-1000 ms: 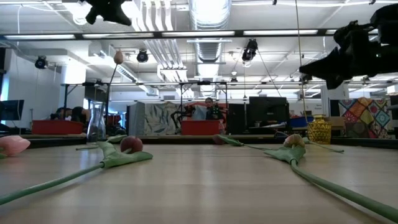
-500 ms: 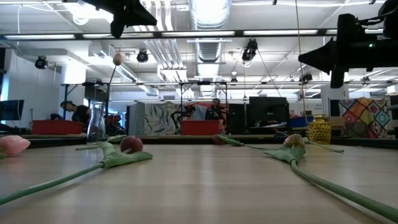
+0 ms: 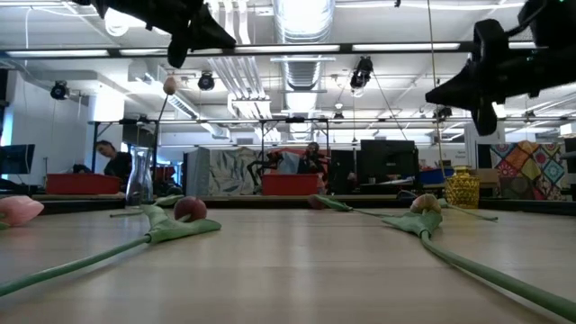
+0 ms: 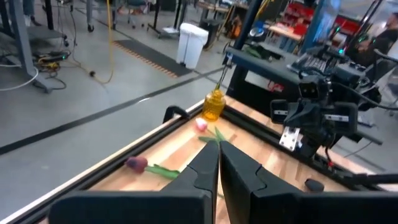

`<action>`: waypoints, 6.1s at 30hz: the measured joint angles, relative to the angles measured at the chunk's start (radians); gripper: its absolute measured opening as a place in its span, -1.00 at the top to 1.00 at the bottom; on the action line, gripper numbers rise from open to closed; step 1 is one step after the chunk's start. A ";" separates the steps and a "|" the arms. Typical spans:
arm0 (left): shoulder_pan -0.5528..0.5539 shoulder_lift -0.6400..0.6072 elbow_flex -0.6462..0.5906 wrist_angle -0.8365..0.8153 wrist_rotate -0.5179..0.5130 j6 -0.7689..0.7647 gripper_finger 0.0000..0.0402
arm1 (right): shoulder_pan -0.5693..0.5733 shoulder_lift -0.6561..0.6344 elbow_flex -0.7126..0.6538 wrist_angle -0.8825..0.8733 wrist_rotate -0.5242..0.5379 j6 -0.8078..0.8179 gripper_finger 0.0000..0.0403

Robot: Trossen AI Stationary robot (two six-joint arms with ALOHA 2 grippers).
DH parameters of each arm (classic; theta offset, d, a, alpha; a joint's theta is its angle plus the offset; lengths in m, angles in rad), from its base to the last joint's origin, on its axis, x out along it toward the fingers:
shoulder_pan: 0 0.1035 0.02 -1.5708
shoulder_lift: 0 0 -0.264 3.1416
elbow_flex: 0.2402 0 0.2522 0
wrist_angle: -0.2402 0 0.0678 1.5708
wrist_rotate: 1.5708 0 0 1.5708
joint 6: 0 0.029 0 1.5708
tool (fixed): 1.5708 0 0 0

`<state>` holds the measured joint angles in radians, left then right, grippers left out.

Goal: Sort flowers into vase by color
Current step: Put the right black flower into the yellow vase

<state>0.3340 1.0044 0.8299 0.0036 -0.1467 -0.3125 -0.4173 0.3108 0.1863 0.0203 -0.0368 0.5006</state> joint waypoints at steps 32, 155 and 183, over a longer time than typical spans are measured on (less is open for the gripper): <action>-0.006 0.002 -0.080 0.127 0.056 -0.022 1.00 | 0.041 0.161 0.364 -0.858 -0.110 0.225 0.94; -0.005 -0.023 -0.077 0.073 0.238 -0.065 1.00 | 0.171 0.734 0.922 -0.788 0.355 -0.169 0.96; -0.005 -0.021 -0.077 0.087 0.218 -0.024 1.00 | -0.651 0.503 0.665 -0.123 -0.027 -0.737 0.96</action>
<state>0.3290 0.9836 0.7532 0.0902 0.0708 -0.3361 -1.0679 0.8137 0.8513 -0.1026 -0.0639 -0.2365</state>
